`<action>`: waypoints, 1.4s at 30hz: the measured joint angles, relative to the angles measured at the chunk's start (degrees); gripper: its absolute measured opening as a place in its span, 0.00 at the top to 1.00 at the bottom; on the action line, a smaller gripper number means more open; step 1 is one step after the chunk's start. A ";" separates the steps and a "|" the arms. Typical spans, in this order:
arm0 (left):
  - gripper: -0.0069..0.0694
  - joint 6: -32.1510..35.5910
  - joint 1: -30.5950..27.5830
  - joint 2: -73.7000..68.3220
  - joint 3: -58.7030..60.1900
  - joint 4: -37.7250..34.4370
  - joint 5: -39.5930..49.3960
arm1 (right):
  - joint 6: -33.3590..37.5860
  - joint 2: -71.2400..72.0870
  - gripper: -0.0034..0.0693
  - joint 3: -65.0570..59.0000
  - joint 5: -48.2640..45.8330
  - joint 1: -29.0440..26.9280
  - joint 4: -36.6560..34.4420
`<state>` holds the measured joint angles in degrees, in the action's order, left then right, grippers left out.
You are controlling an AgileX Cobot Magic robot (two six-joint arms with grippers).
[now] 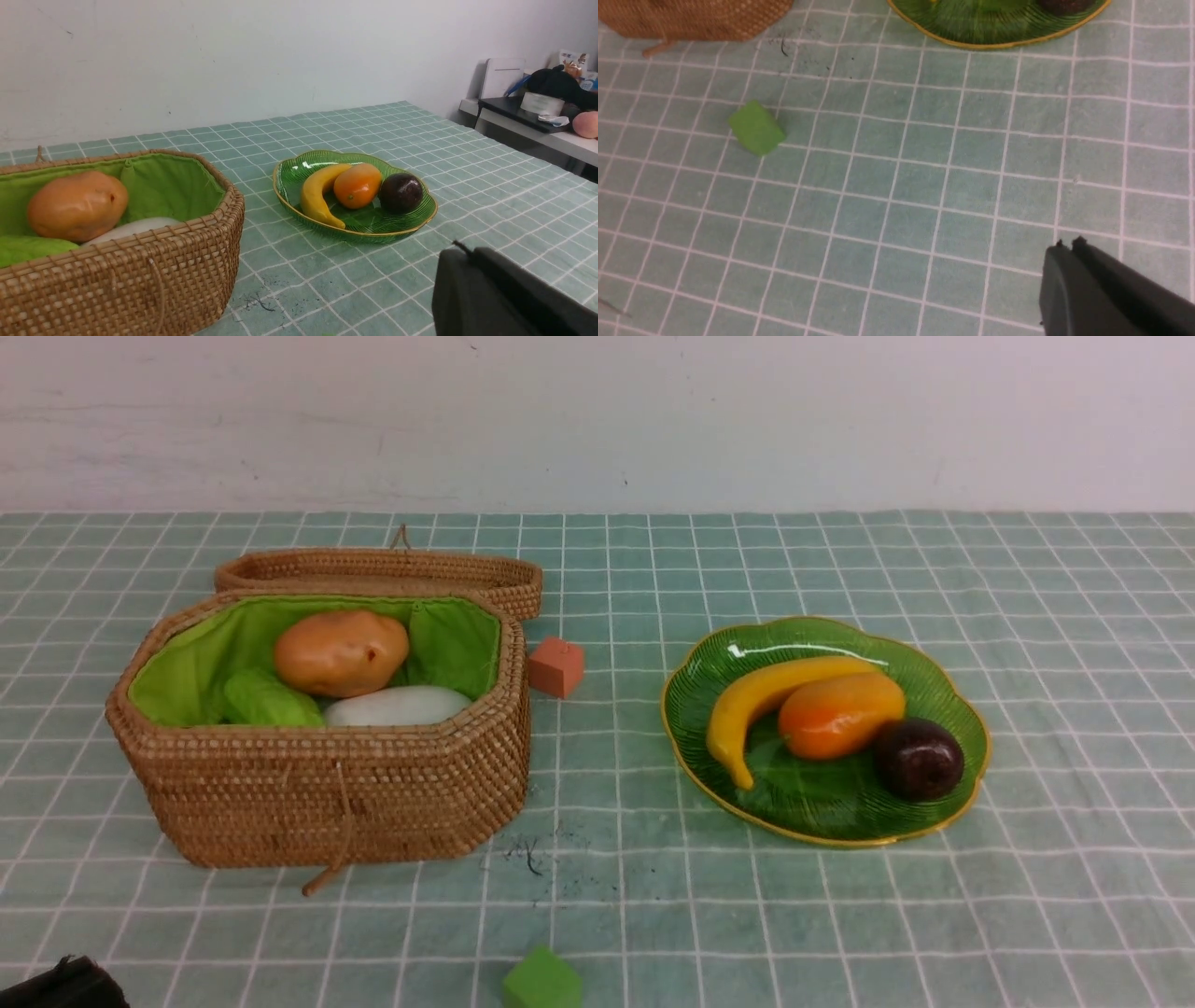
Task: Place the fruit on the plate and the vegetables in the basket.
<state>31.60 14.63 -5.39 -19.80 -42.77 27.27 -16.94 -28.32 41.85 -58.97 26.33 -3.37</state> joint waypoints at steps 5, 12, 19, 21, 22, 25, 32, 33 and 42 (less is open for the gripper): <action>0.93 0.00 0.00 0.00 0.00 0.00 0.00 | -0.95 2.23 0.95 -5.38 2.56 0.00 0.00; 0.93 0.00 0.00 0.00 0.00 0.00 0.15 | -1.00 2.30 0.94 -6.86 1.67 0.00 1.30; 0.92 0.00 0.00 0.00 0.00 0.00 0.15 | 3.18 9.05 0.98 -17.37 18.35 -8.04 2.50; 0.92 0.00 0.00 0.00 0.00 0.00 0.15 | 6.01 12.74 0.98 -24.75 26.67 -12.65 1.01; 0.92 0.00 0.00 0.00 0.00 0.00 0.15 | 7.03 13.96 0.98 -27.04 28.99 -13.88 0.67; 0.91 0.00 0.00 0.00 0.00 0.00 0.15 | 9.60 20.33 0.98 -37.35 37.79 -19.12 -0.32; 0.91 0.02 0.00 0.00 0.00 -0.20 0.15 | 13.79 28.88 0.98 -43.07 37.93 -25.14 -0.08; 0.91 0.02 0.00 0.00 0.05 -0.07 0.15 | 14.44 28.90 0.98 -43.07 37.85 -25.14 -0.23; 0.90 0.09 0.00 0.00 0.05 -0.20 0.15 | 15.14 28.95 0.97 -42.84 36.68 -25.14 -3.60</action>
<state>31.69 14.63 -5.39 -19.75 -42.97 27.43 -1.80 0.62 -0.98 -22.28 1.19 -6.97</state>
